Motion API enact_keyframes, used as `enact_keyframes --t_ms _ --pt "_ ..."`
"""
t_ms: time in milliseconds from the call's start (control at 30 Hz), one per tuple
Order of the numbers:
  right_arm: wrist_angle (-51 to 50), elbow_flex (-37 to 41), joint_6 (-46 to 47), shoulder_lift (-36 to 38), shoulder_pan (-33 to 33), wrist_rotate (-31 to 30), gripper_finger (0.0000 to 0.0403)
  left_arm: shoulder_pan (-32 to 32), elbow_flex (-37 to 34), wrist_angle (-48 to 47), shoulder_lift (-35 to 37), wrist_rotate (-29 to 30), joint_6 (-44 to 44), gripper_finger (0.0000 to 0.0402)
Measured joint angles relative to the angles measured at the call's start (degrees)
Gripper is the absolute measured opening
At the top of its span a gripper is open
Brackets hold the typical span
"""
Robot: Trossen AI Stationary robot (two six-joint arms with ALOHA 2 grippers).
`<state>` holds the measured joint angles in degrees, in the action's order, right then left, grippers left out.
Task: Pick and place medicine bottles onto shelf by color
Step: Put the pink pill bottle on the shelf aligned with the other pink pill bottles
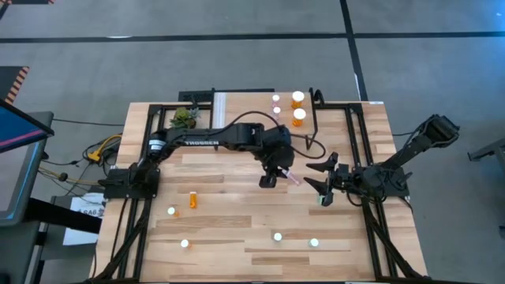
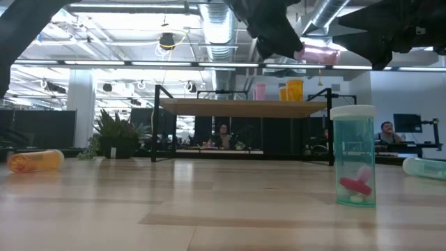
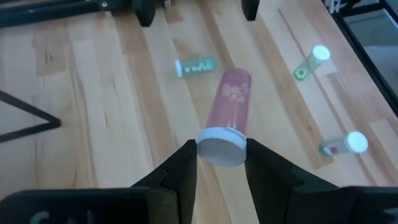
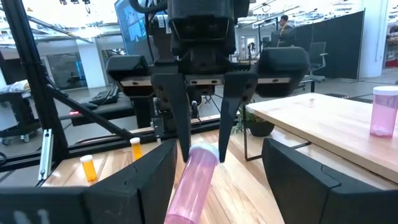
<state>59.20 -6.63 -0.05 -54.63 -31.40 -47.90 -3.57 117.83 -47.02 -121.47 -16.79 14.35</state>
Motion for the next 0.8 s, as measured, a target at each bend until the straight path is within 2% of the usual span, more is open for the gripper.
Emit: enact_keyframes --t_ms 167,367,500,567,800 --pt "0.0 0.0 0.2 0.0 0.0 0.0 0.026 -0.2 -8.1 7.2 4.0 0.1 -1.3 0.0105" --pt "0.0 0.0 0.5 0.0 0.2 0.0 0.026 -0.5 -23.0 20.7 13.3 0.1 -4.9 0.0105" --pt "0.2 0.0 2.3 -0.1 1.8 0.8 0.026 0.1 -31.4 29.2 17.1 1.5 -7.6 0.0105" --pt "0.3 0.0 3.3 -0.2 2.9 2.7 0.026 0.2 -33.6 29.8 17.7 2.1 -8.4 0.0105" --pt "1.5 0.0 8.2 -2.2 6.7 8.9 0.026 0.7 -33.7 31.5 17.6 2.5 -8.9 0.0105"
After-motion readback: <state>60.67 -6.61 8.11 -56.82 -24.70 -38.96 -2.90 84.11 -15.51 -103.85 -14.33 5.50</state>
